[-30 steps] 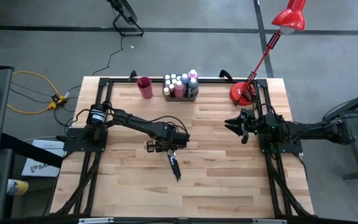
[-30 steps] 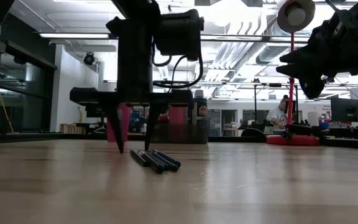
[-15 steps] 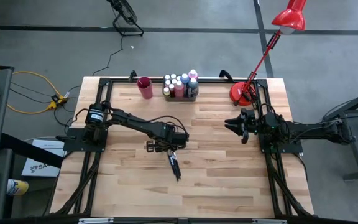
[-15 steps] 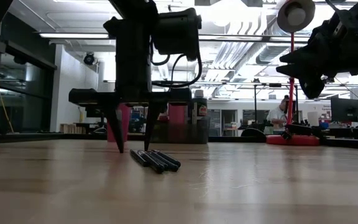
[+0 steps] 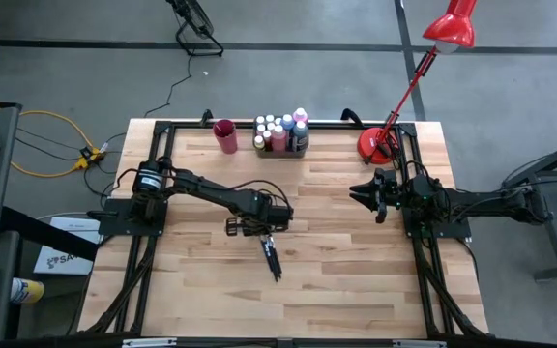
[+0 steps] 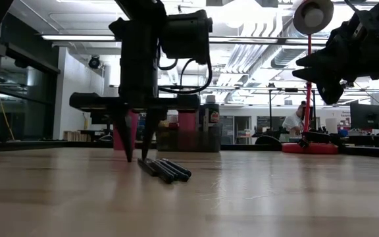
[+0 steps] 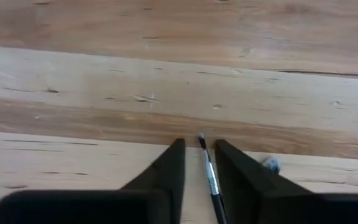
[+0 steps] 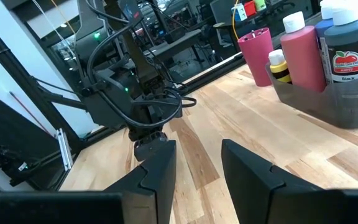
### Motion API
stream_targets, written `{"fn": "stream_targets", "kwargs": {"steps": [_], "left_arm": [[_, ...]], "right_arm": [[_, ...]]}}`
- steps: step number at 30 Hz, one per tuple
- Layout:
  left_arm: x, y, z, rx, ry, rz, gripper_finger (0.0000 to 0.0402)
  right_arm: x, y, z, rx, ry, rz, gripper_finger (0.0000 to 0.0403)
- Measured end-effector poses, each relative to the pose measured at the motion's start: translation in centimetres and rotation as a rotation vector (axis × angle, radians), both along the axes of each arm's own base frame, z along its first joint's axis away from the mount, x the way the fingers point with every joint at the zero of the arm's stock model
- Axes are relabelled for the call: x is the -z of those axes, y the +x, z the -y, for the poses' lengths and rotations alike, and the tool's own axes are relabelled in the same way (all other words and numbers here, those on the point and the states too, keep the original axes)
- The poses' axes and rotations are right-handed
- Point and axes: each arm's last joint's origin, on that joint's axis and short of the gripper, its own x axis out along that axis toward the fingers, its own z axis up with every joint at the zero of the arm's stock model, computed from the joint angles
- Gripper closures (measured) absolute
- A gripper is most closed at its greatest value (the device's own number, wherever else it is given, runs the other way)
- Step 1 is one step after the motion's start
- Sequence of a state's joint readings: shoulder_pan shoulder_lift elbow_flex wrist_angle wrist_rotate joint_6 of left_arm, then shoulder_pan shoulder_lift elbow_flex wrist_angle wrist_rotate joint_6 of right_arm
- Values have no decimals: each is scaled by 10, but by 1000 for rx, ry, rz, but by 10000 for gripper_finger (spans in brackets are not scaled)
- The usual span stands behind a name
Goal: Pick & Place Paint Supplies
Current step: Put the black paint brush into the pink cup
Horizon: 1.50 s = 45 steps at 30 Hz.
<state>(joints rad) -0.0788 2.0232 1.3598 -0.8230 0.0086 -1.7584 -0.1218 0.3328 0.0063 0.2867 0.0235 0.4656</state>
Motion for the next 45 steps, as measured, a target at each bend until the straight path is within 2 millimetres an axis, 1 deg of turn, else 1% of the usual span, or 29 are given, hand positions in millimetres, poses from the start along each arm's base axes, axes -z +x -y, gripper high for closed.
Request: {"fn": "stream_targets", "kwargs": {"steps": [4,6,10,15,17,20,22,25,26,28,31,33,35,37,40,45], "left_arm": [[0,0,0,1,6,1,379],[0,0,2,5,15,3,395],[0,-1,3,15,25,-6,393],[-1,-5,8,86,81,-35,399],[-8,-8,10,125,130,-35,400],[-19,-22,9,188,290,-108,401],[-35,-29,8,210,361,-109,401],[-73,-49,4,238,484,-110,401],[-82,-55,3,244,535,-107,401],[-104,-65,-2,239,655,-66,401],[-140,-87,-10,247,855,-22,401],[-158,-100,-18,258,973,-25,401],[-172,-110,-26,270,1054,-35,401],[-184,-120,-36,277,1097,-57,401],[-196,-127,-54,272,1143,-91,401],[-205,-123,-87,254,1178,-126,401]], "right_arm": [[0,0,0,0,0,0,280],[0,0,0,0,0,0,280],[0,0,0,0,0,0,280],[0,0,0,0,0,0,280],[0,0,0,0,0,0,280],[0,0,0,0,0,0,280],[0,0,0,0,0,0,280],[0,0,0,0,0,0,280],[0,0,0,0,0,1,280],[0,0,0,0,0,0,280],[0,0,0,0,0,0,280],[0,0,0,0,0,1,280],[0,0,0,0,0,0,280],[0,0,0,0,0,1,280],[0,0,0,0,0,0,280],[0,0,0,0,0,0,280]]}}
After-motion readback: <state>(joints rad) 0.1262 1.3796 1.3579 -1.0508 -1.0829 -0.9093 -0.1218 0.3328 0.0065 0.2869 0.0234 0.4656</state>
